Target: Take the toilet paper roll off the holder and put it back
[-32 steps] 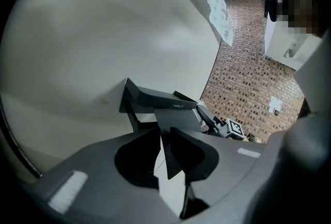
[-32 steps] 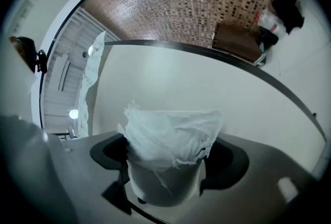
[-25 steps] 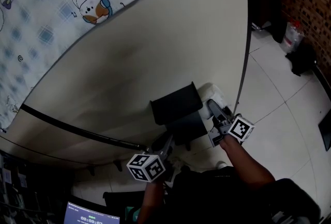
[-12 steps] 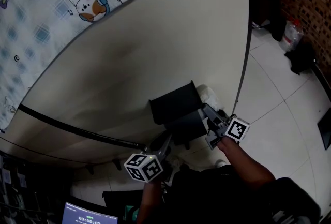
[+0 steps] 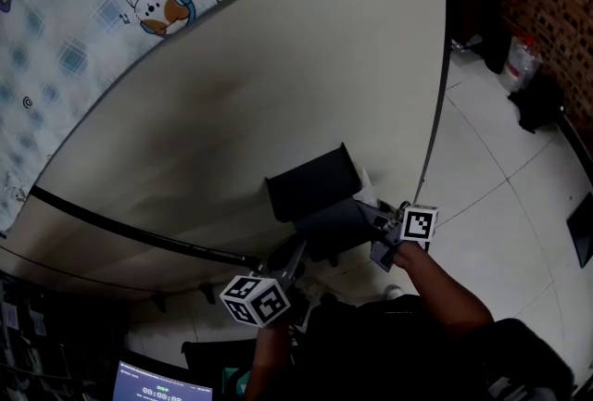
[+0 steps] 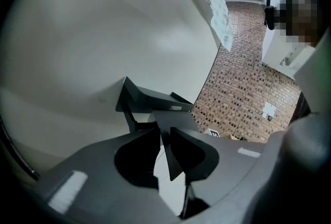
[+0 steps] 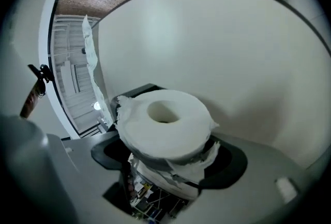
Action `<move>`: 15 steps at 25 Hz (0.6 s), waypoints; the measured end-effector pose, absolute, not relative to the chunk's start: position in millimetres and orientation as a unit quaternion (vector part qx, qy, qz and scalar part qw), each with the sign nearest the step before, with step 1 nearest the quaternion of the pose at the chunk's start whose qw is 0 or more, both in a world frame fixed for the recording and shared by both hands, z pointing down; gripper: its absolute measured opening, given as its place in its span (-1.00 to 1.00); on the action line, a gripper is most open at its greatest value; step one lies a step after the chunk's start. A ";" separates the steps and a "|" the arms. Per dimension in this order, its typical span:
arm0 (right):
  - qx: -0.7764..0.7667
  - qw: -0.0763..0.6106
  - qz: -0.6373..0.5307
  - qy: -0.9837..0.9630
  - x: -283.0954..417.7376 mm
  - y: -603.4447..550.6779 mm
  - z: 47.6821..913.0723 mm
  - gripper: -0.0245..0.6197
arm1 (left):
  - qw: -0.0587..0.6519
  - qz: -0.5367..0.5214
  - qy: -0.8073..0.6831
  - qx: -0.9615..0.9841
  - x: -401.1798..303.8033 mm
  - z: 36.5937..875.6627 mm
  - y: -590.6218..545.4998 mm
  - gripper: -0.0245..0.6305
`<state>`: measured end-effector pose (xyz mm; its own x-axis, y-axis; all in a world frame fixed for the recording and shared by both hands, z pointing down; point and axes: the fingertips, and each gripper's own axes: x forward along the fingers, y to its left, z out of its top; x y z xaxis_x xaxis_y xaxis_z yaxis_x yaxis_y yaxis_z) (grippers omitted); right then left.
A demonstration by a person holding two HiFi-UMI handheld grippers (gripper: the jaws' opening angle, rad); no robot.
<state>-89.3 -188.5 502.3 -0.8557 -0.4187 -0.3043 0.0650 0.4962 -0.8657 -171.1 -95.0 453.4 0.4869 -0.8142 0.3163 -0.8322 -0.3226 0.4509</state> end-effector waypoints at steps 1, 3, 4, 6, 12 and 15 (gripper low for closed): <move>-0.091 0.241 -0.494 0.830 -97.4 -185.8 502.2 0.31 | 0.288 0.015 -0.505 0.814 -171.0 453.3 -94.9 -0.68; -0.068 0.228 -0.499 0.833 -112.2 -180.2 502.4 0.31 | 0.289 0.015 -0.503 0.815 -170.6 452.8 -94.9 -0.67; -0.061 0.220 -0.502 0.834 -118.5 -177.6 503.0 0.31 | 0.288 0.016 -0.502 0.815 -170.3 452.5 -95.0 -0.67; -0.051 0.204 -0.506 0.837 -129.3 -172.7 505.1 0.31 | 0.285 0.020 -0.503 0.816 -170.2 452.3 -95.1 -0.67; -0.052 0.183 -0.495 0.848 -136.9 -167.3 515.4 0.32 | 0.280 0.028 -0.503 0.817 -170.0 454.3 -94.5 -0.67; -0.085 0.151 -0.460 0.871 -126.8 -170.1 522.1 0.60 | 0.277 0.026 -0.507 0.815 -171.6 456.2 -95.2 -0.67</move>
<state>-126.8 -170.1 522.1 -0.9402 -0.2865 -0.1843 -0.0094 0.5626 -0.8267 -171.6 -95.2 456.2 0.4836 -0.8129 0.3244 -0.8422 -0.3313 0.4254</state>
